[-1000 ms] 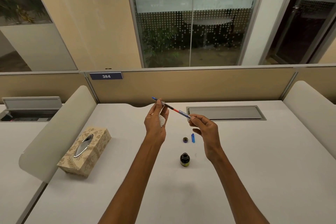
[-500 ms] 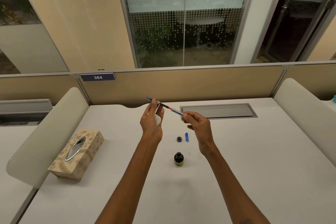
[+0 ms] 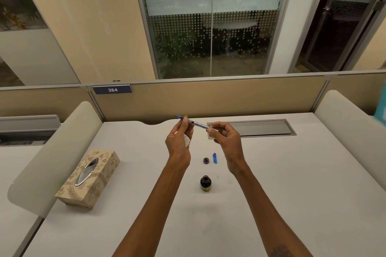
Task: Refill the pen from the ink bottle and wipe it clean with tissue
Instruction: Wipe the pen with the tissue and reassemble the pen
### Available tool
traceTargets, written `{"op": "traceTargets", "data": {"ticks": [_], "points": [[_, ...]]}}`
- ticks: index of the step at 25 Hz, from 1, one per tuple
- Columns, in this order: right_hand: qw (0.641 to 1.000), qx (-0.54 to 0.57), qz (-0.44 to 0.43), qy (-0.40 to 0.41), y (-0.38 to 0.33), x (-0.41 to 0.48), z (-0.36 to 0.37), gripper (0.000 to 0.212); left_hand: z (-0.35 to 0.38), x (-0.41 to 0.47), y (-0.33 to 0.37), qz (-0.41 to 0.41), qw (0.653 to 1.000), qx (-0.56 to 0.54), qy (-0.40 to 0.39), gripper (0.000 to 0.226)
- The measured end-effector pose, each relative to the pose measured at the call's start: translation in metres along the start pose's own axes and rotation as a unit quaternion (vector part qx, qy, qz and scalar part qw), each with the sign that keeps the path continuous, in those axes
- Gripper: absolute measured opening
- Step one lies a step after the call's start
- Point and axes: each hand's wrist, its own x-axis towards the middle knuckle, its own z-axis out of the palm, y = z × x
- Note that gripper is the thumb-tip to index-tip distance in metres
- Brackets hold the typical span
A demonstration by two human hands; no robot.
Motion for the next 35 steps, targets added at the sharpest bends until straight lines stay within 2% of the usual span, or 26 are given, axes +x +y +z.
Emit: {"op": "traceTargets", "data": {"ticks": [3,10,17,22,27,31,35], "points": [[1.0,-0.006,0.001,-0.006,0.002,0.001,0.001,0.014,-0.003,0.002,0.0,-0.004,1.0,0.029,-0.007,0.023],[1.0,0.002,-0.003,-0.009,0.004,0.002,0.007,0.012,-0.003,0.002,0.006,-0.005,1.0,0.01,-0.013,0.028],[0.999,0.02,-0.03,-0.002,-0.001,0.0,0.011,0.015,-0.003,0.001,0.009,-0.003,1.0,0.017,0.002,0.015],[0.999,0.023,-0.038,-0.006,-0.001,-0.001,0.012,0.016,-0.002,-0.002,0.007,-0.007,1.0,0.019,0.003,0.019],[1.0,0.007,-0.023,0.001,0.001,0.002,0.012,0.007,-0.002,-0.005,0.006,-0.017,1.0,0.008,-0.012,0.016],[0.998,-0.045,0.008,0.037,0.003,0.002,0.018,0.037,0.001,-0.009,0.002,-0.018,1.0,0.015,-0.017,0.018],[0.991,-0.083,0.097,0.047,0.002,0.003,0.022,0.057,0.003,-0.01,0.001,-0.019,1.0,0.01,-0.016,0.024]]}}
